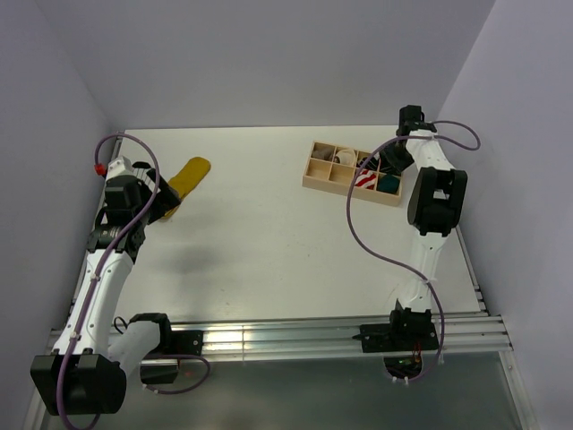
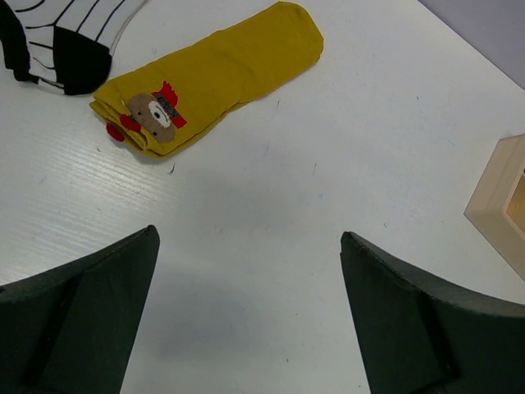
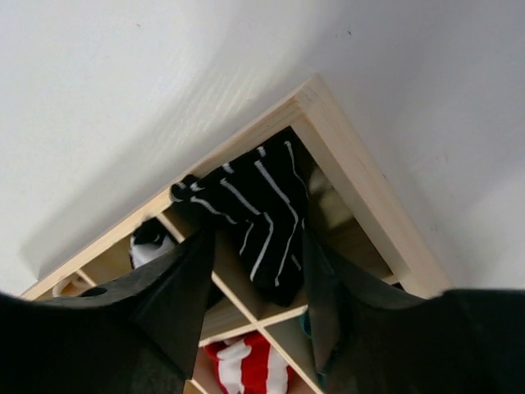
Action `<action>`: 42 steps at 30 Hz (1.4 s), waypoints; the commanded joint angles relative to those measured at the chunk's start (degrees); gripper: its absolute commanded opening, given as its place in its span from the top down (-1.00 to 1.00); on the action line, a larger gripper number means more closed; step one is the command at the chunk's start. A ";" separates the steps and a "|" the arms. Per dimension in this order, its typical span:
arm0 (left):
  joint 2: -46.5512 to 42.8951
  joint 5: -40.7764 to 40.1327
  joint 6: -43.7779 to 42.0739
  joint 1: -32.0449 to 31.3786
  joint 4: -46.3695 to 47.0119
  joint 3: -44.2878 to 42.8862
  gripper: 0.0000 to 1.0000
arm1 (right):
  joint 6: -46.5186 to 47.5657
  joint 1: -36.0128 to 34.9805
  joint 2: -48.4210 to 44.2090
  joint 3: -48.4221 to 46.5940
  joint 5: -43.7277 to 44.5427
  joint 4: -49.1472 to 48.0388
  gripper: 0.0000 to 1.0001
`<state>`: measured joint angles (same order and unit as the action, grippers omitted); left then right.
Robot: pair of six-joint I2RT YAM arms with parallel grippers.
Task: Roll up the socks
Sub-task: Place the sock in the storage box, then adjust the storage box at the center of the board.
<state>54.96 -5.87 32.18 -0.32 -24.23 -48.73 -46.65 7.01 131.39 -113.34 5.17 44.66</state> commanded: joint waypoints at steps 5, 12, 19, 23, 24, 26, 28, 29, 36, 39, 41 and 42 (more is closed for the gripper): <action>-1.35 0.68 -0.28 0.14 2.17 0.39 -0.96 | 1.92 -0.24 -7.73 -1.44 4.05 0.60 -0.25; -1.17 0.68 -0.37 0.14 2.25 0.30 -0.95 | 3.76 -0.24 -9.23 -1.27 4.33 -3.00 -0.07; -1.08 0.77 -0.37 0.14 2.34 0.48 -0.95 | 4.38 -0.24 -5.80 -3.12 1.78 -6.77 0.38; -0.91 0.86 -0.54 0.14 2.34 0.48 -0.94 | 3.85 -0.15 -3.87 -1.36 0.98 -8.28 0.54; -0.91 0.86 -0.54 0.14 2.43 0.57 -0.94 | 3.50 -0.06 -3.08 -0.58 0.98 -8.28 0.57; -0.82 0.95 -0.46 0.14 2.43 0.48 -0.93 | 3.15 0.20 -2.64 0.66 1.34 -8.63 0.65; -0.82 1.03 -0.54 0.14 2.43 0.65 -0.94 | 2.80 0.46 -2.63 3.37 1.77 -9.42 0.69; -0.82 1.03 -0.54 0.14 2.43 0.65 -0.93 | 2.45 0.90 -2.81 4.34 2.30 -9.77 0.70; -0.82 0.95 -0.54 0.14 2.43 0.65 -0.93 | 1.13 3.10 -0.97 6.56 3.09 -7.40 0.70; -0.73 0.95 -0.54 0.14 2.43 0.74 -0.94 | 1.83 3.37 0.44 5.24 2.75 -6.96 0.70; -0.64 0.86 -0.54 0.14 2.34 0.83 -0.93 | 2.09 3.37 1.75 3.14 2.83 -5.12 0.67; -0.56 0.77 -0.63 0.14 2.34 0.66 -0.93 | 2.27 3.37 3.24 0.69 2.39 -4.33 0.67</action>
<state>54.89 -5.80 32.18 -0.32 -24.18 -48.01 -44.88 9.65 131.04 -108.44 5.80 37.76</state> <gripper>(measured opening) 0.969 0.162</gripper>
